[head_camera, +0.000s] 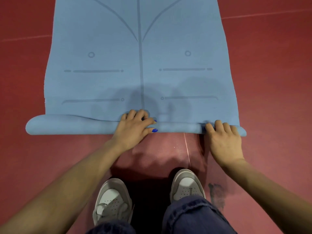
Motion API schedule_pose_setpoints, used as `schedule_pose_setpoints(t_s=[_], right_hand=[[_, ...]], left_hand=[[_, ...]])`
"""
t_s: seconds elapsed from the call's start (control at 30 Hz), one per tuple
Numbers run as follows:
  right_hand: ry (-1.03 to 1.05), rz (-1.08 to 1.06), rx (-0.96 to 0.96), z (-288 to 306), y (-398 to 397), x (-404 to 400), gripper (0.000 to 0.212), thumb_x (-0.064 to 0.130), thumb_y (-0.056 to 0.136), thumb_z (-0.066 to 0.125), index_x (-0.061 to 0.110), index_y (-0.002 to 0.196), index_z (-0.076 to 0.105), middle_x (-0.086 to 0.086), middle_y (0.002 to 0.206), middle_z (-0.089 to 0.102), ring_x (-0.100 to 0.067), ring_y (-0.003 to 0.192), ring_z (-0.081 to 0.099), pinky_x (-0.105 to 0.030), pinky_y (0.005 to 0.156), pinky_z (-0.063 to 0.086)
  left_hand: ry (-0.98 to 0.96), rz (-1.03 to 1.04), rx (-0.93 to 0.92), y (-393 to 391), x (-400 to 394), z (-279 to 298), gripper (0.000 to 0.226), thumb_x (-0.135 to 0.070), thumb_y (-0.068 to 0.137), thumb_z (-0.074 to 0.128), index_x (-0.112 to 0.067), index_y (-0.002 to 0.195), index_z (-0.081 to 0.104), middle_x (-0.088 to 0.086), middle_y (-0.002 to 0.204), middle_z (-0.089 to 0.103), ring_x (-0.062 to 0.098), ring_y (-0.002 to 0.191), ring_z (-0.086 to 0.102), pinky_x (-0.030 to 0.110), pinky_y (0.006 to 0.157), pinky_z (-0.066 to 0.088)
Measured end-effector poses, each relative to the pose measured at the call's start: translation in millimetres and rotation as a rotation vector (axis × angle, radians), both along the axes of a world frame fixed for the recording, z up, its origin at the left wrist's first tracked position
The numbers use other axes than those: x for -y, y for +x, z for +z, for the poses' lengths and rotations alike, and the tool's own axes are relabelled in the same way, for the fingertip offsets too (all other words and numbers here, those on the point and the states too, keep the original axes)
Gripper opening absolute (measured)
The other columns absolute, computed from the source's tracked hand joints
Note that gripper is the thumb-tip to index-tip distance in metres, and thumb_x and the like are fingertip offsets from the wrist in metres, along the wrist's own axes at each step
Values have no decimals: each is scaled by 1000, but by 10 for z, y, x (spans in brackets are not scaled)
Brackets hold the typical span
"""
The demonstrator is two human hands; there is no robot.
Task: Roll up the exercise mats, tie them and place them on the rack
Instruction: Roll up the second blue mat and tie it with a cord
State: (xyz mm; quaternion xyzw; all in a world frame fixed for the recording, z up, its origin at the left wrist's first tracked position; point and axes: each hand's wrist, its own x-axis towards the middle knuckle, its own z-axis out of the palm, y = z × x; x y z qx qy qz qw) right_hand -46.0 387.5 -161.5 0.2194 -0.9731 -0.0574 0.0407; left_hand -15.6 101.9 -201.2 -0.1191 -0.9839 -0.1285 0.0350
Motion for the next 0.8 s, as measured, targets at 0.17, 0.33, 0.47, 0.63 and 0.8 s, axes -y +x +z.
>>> schedule_pose_setpoints(t_s=[0.17,0.33,0.47,0.63,0.8], right_hand=[[56,-150,242,-75,93,121,65,47,89,36,-6,117,59,-26,100,58,-43,99,56,-56,97,41],[26,-366,528,-21,-28,383,116,79,73,0,-10,143,25,-32,148,26,-41,141,19,-47,117,10],[-57,-642,694,20,-160,637,127,92,67,15,-1,149,-8,-29,154,-10,-36,144,-13,-46,116,-10],[-14,-770,818,55,-341,740,134,96,60,29,5,149,-13,-26,154,-17,-35,143,-19,-46,115,-14],[63,-765,830,50,-359,761,135,98,58,23,5,150,-13,-27,154,-15,-38,144,-14,-47,115,-12]], left_hand=[[21,-2,10,-17,12,3,45,-56,85,38,-27,93,71,-3,86,57,25,73,57,37,64,49],[47,-17,47,-41,39,17,44,-56,87,38,-27,97,71,-3,87,57,25,75,57,39,69,49],[51,10,68,-21,45,22,44,-58,87,38,-29,99,70,-6,89,56,22,77,55,35,73,45],[37,-1,132,-20,74,72,47,-59,88,36,-30,103,70,-6,91,58,22,80,56,35,75,44],[-51,189,70,-2,274,172,39,-36,92,36,-14,78,65,4,76,62,29,67,59,36,65,44]])
